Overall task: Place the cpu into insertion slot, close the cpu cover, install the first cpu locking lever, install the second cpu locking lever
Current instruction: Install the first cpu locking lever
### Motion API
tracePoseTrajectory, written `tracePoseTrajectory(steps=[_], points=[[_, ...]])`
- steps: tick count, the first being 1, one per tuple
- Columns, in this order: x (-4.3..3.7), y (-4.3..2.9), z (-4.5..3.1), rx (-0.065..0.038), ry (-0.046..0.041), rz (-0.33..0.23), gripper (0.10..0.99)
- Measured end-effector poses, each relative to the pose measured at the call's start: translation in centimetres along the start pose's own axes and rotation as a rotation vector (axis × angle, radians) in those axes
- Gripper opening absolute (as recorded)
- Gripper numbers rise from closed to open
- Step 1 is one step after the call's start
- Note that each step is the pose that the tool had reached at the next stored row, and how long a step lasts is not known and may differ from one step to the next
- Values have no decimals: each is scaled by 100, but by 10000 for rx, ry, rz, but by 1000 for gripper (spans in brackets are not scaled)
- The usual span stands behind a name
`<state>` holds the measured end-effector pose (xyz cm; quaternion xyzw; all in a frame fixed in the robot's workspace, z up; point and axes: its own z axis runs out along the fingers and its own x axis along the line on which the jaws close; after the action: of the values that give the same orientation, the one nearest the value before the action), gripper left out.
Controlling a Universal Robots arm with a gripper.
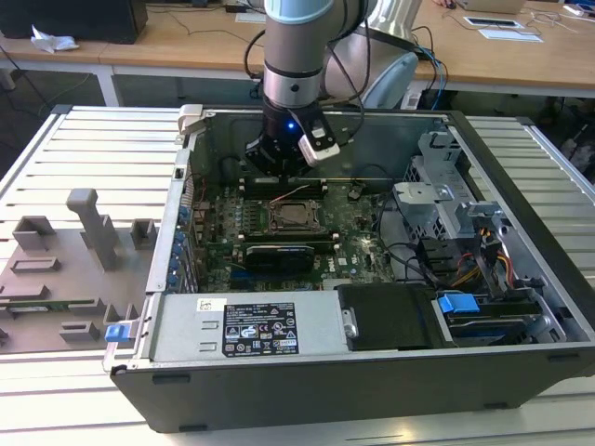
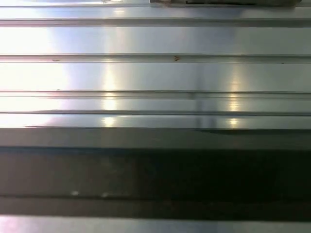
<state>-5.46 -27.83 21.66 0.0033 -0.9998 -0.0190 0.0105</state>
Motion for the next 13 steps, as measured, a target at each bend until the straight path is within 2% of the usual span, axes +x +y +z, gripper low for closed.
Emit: tracePoseTrajectory(steps=[4,7,13], points=[[-96,1,25,2,51,2,102],[-233,-1,69,0,125,5,102],[-314,-3,98,-17,160,5,102]])
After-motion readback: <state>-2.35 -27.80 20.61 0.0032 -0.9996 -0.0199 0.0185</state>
